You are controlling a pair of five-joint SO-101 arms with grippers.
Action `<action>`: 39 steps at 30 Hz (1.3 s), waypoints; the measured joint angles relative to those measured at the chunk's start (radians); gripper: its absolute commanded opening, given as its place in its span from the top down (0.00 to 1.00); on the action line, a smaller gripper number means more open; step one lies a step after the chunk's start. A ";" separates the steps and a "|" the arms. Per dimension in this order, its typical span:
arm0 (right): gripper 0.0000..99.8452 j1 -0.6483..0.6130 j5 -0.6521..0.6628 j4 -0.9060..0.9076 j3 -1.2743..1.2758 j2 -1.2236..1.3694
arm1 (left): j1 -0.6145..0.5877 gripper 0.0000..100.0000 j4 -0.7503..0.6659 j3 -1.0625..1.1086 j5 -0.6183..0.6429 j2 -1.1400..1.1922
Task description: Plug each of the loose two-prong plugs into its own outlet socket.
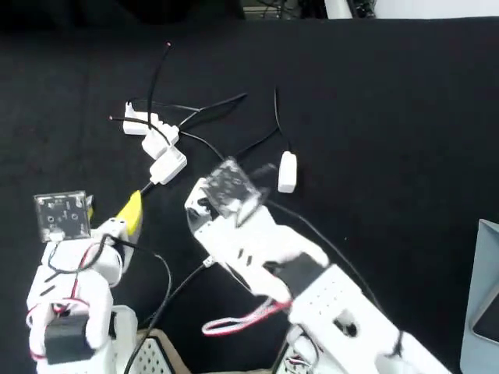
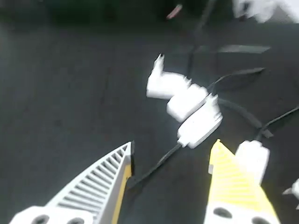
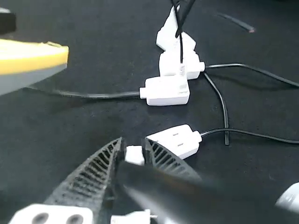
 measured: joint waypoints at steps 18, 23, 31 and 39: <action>0.99 0.049 0.299 -0.063 -0.388 0.723 | -0.094 0.73 -0.057 0.198 0.015 -0.002; 0.99 0.054 0.299 -0.063 -0.450 0.812 | -0.094 0.73 -0.075 0.204 0.015 -0.002; 0.99 0.051 0.298 -0.072 -0.506 0.902 | -0.094 0.73 -0.075 0.210 0.015 0.000; 0.99 0.051 0.298 -0.075 -0.506 0.907 | -0.094 0.73 -0.075 0.210 0.015 0.000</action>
